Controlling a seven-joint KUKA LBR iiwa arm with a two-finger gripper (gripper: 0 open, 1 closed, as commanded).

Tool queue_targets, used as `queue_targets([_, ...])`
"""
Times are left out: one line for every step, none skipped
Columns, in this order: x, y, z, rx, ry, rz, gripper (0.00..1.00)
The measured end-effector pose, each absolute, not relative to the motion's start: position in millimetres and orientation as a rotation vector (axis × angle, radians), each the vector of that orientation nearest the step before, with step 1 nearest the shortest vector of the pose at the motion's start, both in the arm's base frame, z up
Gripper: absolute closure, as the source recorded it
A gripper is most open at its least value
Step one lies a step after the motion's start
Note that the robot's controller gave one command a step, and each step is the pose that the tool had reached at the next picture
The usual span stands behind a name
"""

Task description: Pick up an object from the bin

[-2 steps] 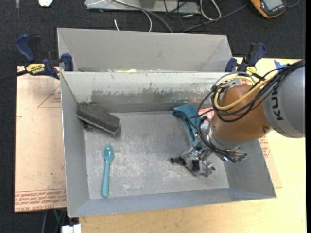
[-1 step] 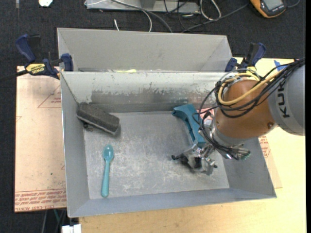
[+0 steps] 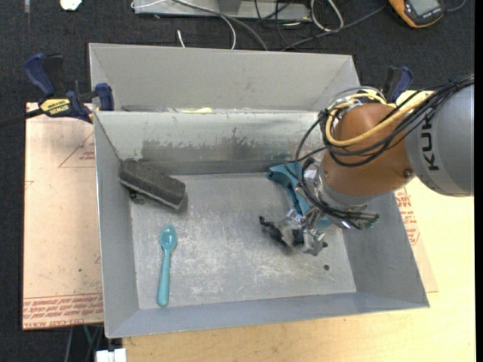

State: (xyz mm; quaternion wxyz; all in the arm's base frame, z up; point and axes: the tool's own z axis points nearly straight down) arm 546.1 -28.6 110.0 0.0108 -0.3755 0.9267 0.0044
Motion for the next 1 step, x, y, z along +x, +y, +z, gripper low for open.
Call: queue_targets([537.4,-38.1,148.9,-1.195,2.883,0.014,1.00])
